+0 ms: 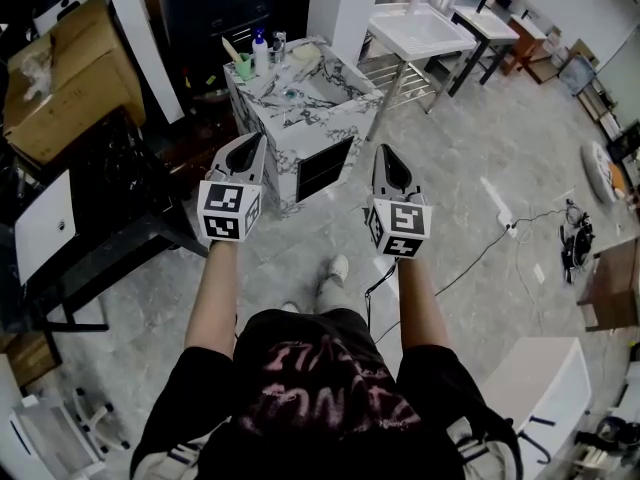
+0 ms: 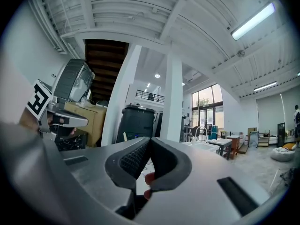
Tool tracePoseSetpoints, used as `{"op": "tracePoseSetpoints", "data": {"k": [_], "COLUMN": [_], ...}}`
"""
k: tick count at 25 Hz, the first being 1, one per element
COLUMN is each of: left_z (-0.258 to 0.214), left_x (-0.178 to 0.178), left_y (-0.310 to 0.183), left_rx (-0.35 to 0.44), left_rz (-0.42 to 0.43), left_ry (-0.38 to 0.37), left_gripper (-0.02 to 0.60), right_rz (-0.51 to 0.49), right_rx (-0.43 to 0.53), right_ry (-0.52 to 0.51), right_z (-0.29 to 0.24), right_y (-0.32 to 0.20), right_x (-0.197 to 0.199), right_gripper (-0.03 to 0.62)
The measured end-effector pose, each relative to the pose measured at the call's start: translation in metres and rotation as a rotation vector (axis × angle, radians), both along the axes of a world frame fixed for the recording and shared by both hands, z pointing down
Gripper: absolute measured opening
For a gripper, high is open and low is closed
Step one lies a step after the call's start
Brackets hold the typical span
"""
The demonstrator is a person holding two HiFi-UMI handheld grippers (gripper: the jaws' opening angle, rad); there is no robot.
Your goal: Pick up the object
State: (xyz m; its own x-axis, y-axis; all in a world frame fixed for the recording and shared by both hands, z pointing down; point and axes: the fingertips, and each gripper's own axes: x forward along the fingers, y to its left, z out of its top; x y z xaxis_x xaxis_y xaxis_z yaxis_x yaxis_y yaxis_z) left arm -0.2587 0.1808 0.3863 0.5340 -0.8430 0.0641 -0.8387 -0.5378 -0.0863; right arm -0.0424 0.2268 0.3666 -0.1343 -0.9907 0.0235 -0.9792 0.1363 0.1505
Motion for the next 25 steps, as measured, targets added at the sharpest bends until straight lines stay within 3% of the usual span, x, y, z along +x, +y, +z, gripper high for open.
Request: {"op": "tracePoseSetpoints", "data": {"k": [13, 25], "left_z": [0.02, 0.045], "left_x": [0.031, 0.084], "left_y": [-0.068, -0.187], "left_rx": [-0.041, -0.097], "left_rz": [0.009, -0.03], "left_ry": [-0.012, -0.037], "left_gripper": [0.015, 0.015], "right_rz": [0.011, -0.024], "right_rx": [-0.029, -0.073], "right_ry": [-0.011, -0.036], "right_z": [0.02, 0.042], "right_y": [-0.07, -0.198], "right_x": [0.034, 0.088], "right_gripper": [0.014, 0.014]}}
